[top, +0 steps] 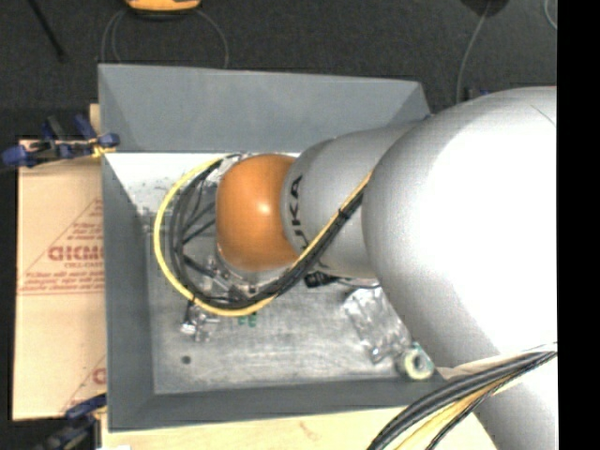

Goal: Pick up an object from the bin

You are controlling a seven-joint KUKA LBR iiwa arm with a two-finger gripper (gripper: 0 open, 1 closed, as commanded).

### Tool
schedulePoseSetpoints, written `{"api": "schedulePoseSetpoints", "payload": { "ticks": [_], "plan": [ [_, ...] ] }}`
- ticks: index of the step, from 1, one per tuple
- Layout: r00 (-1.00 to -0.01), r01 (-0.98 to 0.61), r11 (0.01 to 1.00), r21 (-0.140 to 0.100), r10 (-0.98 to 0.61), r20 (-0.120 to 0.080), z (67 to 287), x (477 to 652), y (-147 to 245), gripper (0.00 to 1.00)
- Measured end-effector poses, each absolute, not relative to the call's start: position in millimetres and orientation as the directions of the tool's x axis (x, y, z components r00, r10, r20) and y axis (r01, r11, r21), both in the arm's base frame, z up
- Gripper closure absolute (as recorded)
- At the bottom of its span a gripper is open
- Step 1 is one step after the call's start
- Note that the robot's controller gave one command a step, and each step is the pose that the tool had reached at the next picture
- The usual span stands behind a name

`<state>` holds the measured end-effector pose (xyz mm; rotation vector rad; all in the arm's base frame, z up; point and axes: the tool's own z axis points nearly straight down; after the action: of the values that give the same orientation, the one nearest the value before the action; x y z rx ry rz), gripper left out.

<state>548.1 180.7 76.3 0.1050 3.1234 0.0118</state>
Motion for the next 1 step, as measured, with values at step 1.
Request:
{"api": "schedulePoseSetpoints", "payload": {
  "ticks": [1],
  "plan": [
    [-0.998,0.066,0.998,0.005,0.066,-0.01,175.7,559.7,181.7,1.0]
  ]
}}
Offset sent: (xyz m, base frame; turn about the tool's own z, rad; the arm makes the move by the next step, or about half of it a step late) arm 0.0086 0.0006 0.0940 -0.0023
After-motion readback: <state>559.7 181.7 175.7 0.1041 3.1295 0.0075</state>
